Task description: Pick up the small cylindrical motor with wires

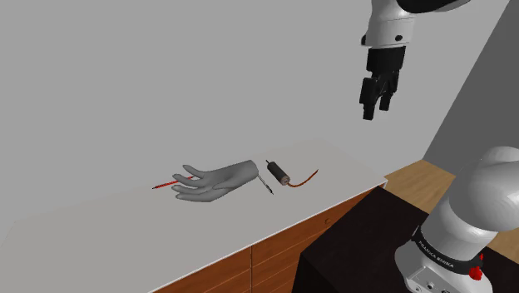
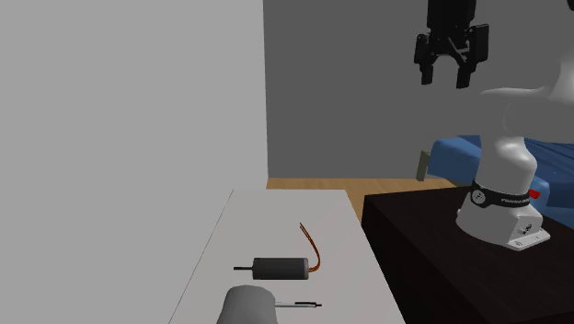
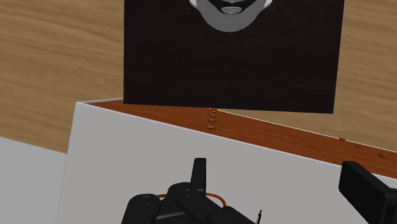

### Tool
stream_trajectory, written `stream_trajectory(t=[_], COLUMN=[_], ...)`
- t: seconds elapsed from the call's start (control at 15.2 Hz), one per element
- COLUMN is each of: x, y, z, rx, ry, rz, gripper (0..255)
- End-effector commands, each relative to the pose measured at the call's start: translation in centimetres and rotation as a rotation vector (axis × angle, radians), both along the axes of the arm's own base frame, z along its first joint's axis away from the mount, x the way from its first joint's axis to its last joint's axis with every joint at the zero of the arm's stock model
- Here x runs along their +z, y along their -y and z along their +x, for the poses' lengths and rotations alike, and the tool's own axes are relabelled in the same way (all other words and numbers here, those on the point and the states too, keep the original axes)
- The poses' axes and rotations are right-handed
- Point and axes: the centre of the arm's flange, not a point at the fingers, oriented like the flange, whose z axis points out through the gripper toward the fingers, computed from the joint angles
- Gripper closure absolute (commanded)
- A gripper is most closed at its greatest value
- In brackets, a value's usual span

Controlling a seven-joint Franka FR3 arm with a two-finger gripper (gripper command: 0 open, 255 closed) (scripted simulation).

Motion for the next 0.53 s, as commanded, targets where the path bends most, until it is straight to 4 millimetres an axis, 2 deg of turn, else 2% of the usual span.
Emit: stream_trajectory(t=[0.0,0.46], x=[0.0,-6.8], y=[0.0,-0.2], z=[0.0,6.1], rx=[0.000,-0.021], ry=[0.000,0.009], rz=[0.000,-0.004], gripper=[0,0])
